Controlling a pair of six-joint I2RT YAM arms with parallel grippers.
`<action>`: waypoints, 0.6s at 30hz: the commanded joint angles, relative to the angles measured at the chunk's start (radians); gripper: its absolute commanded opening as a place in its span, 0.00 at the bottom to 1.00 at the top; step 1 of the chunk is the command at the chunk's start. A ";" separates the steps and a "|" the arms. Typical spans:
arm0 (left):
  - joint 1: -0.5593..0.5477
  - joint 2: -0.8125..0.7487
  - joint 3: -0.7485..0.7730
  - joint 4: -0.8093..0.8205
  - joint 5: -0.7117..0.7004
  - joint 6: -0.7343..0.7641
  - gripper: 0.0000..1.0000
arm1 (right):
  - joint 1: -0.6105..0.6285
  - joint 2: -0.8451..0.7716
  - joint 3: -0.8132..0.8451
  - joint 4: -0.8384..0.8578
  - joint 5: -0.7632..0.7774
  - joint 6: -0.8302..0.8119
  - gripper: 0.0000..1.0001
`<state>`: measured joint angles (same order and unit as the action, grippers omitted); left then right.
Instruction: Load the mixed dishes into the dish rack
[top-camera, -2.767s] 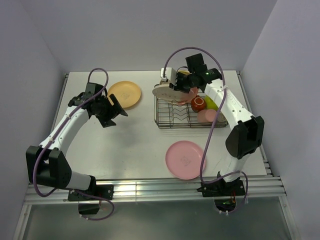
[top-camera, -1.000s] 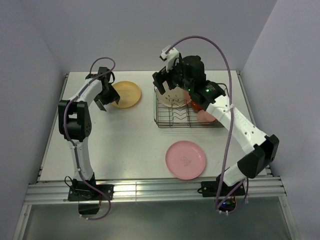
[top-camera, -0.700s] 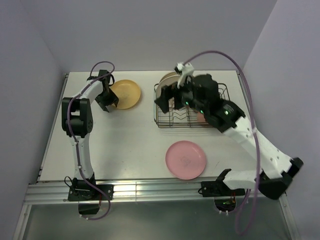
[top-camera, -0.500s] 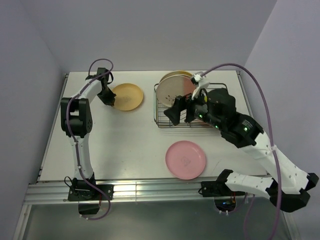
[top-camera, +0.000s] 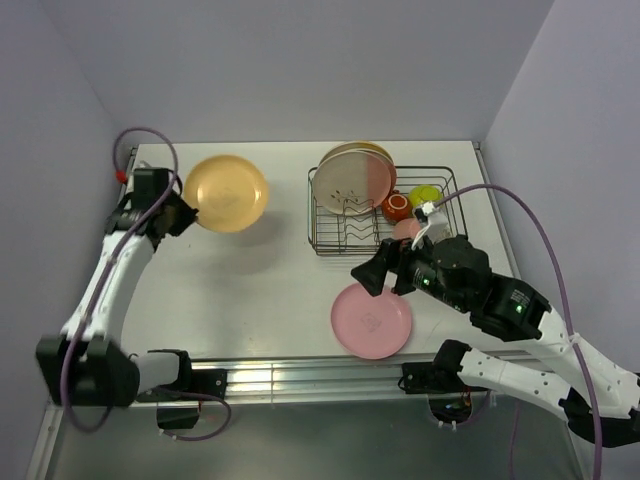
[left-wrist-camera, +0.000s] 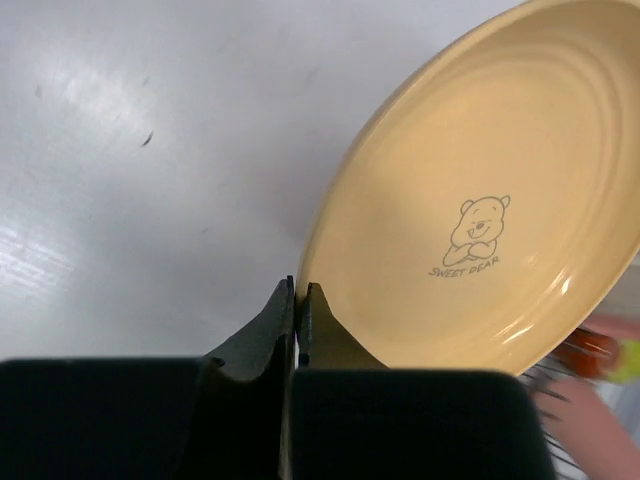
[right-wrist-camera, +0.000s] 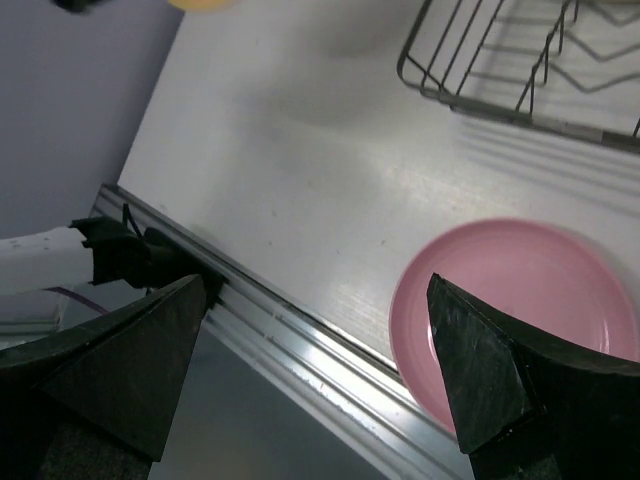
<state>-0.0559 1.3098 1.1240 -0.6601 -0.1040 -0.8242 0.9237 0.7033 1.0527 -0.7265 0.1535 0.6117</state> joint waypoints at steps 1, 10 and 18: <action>-0.002 -0.305 -0.012 0.044 0.060 0.051 0.00 | 0.021 -0.050 -0.085 0.051 -0.015 0.109 1.00; -0.002 -0.674 0.099 -0.087 0.308 0.263 0.00 | 0.024 -0.093 -0.125 0.432 -0.271 0.062 1.00; -0.009 -0.787 -0.045 -0.001 0.507 0.278 0.00 | 0.023 0.215 0.289 0.289 -0.414 -0.220 0.92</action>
<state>-0.0624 0.5438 1.1091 -0.7090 0.3038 -0.5781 0.9405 0.8413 1.2102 -0.4332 -0.1757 0.5331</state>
